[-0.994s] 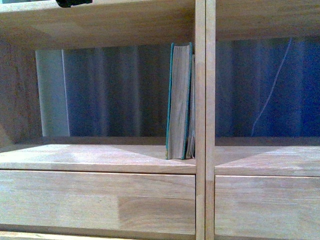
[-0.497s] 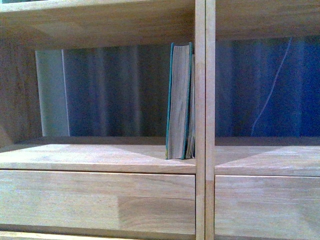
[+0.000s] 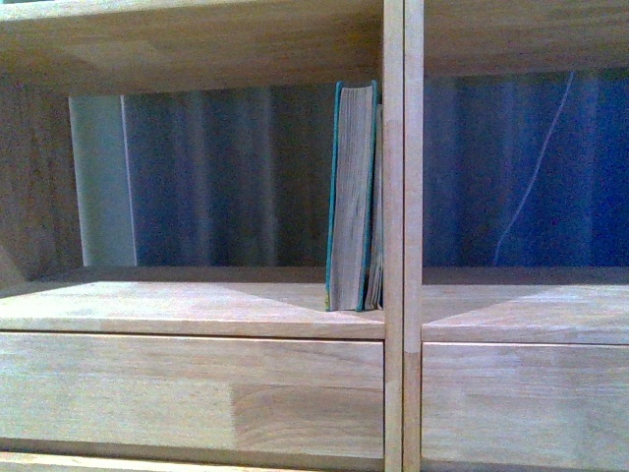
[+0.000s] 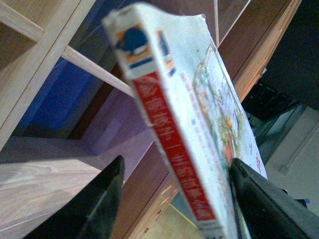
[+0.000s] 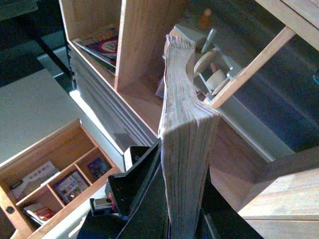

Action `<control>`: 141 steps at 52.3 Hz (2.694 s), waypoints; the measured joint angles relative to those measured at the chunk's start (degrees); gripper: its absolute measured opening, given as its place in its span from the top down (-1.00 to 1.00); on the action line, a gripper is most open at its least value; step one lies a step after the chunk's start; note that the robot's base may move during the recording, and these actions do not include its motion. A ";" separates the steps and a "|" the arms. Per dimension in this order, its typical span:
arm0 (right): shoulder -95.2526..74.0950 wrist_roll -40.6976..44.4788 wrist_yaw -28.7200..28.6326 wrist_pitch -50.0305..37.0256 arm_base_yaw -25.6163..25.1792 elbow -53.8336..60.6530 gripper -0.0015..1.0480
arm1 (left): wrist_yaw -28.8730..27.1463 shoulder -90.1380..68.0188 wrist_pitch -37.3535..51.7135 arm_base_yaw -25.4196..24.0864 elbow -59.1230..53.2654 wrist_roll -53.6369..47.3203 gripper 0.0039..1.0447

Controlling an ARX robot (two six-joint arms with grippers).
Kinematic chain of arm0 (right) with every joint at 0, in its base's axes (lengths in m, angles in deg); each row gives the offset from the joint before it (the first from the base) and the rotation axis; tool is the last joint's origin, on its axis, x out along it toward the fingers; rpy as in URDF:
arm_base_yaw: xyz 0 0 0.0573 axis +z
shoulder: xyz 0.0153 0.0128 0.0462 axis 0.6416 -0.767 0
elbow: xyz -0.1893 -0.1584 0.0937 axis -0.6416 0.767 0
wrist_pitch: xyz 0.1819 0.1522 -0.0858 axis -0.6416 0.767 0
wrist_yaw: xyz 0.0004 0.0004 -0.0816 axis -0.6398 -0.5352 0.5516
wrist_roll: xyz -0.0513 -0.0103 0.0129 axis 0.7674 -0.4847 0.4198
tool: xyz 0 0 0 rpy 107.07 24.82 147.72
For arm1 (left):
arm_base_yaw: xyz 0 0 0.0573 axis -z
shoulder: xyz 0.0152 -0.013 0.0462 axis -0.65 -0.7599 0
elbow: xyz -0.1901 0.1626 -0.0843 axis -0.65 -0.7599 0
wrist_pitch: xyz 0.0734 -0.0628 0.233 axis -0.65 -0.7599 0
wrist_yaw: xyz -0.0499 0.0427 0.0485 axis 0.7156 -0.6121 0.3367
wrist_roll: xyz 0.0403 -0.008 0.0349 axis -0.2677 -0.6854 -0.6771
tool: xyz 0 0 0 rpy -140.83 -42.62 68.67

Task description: Organize books on shelf

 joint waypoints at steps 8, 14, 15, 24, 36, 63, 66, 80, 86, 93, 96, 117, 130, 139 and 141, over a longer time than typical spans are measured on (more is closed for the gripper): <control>0.00 0.00 0.17 -0.02 0.04 0.00 0.86 | -0.87 0.09 1.16 0.00 0.00 -0.02 0.29; 0.00 0.00 0.33 -0.02 0.22 0.02 0.86 | -1.60 0.09 2.27 0.00 0.00 0.57 0.61; 0.00 0.02 0.37 -0.02 0.22 0.04 0.86 | -1.62 0.09 2.32 0.00 0.00 0.81 0.64; -0.22 -0.04 0.68 0.26 -0.09 0.33 0.86 | -2.05 0.61 3.32 0.02 0.02 4.66 0.86; -0.28 -0.17 0.85 0.61 -0.09 0.33 0.86 | -2.32 0.70 3.30 -0.02 0.02 5.35 0.87; 1.07 8.24 -0.33 11.87 -19.17 1.95 -0.88 | -1.46 2.27 -5.27 -3.21 0.02 -3.72 0.88; 1.97 8.26 -1.53 12.46 -23.58 3.02 -0.87 | -1.40 3.50 -9.03 -4.02 0.02 -6.62 0.88; 3.37 7.58 -6.10 12.37 -40.19 9.92 -0.86 | -5.38 12.90 -24.55 -8.20 -1.55 -24.24 0.88; 3.32 6.16 -6.62 11.63 -45.13 14.23 -0.86 | -9.27 16.83 -26.49 -11.06 -4.48 -33.86 0.88; 3.34 5.07 -6.84 11.08 -46.64 18.43 -0.86 | -12.33 17.97 -24.72 -17.07 -7.32 -45.00 0.88; 3.34 5.07 -6.95 10.86 -46.49 19.06 -0.86 | -12.68 17.31 -23.96 -19.52 -7.93 -49.11 0.88; 3.08 5.11 -3.72 9.09 -40.70 20.04 -0.86 | -15.43 7.15 -8.15 -23.71 -11.65 -67.17 0.88; 3.72 6.12 -1.27 9.57 -34.73 20.00 -0.86 | -18.16 -7.32 1.68 -21.03 -8.79 -68.28 0.88; 5.35 7.02 -0.42 11.06 -31.54 19.23 -0.86 | -18.84 -16.00 4.42 -18.18 -3.61 -67.36 0.88; 5.77 7.17 -0.13 11.39 -30.97 18.97 -0.86 | -19.56 -18.10 4.44 -17.38 -1.51 -67.25 0.88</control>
